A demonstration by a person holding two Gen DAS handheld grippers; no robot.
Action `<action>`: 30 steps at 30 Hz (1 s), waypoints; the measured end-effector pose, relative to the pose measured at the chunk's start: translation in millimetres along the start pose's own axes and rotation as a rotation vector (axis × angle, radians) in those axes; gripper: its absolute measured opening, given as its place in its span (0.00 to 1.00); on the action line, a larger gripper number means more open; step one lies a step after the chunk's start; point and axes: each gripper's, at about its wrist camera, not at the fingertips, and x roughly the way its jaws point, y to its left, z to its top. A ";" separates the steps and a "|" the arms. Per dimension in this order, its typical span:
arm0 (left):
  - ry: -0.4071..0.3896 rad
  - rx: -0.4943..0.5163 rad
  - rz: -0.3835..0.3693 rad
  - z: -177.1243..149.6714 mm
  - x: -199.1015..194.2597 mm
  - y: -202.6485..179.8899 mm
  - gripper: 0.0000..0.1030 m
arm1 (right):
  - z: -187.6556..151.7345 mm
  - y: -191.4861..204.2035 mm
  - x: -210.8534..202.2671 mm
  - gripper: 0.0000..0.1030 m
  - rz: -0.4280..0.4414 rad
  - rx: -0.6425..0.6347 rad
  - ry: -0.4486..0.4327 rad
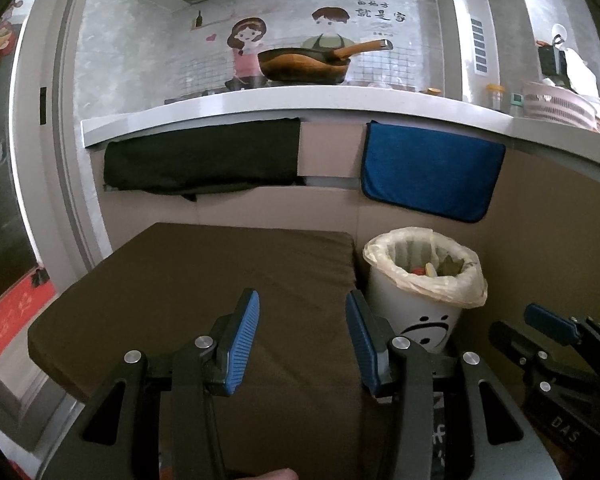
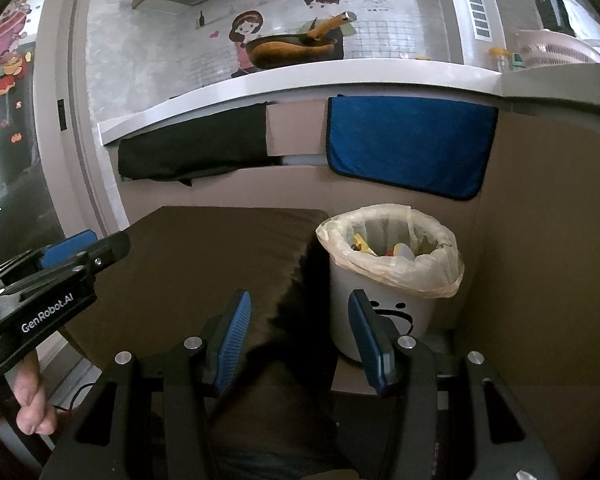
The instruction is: Collect trash
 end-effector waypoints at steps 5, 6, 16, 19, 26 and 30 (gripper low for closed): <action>-0.001 0.000 -0.001 -0.9 -1.0 1.9 0.45 | 0.4 0.2 0.0 0.47 0.004 0.003 0.001; -0.002 0.001 -0.001 -0.7 -1.1 1.9 0.45 | 0.3 1.0 -0.3 0.47 0.003 0.005 0.001; -0.002 0.001 0.000 -1.1 -0.4 -3.1 0.45 | -0.5 -0.5 0.5 0.47 -0.004 0.004 -0.001; -0.002 0.002 0.001 -1.1 -0.3 -3.5 0.45 | -0.5 1.1 -1.5 0.47 -0.008 0.004 -0.003; 0.012 0.007 -0.006 -1.2 1.6 -4.7 0.45 | -0.9 -0.1 -2.6 0.47 -0.012 0.011 -0.005; 0.007 0.014 -0.011 -1.0 2.6 -4.7 0.45 | -0.6 -0.7 -4.8 0.47 -0.018 0.016 -0.010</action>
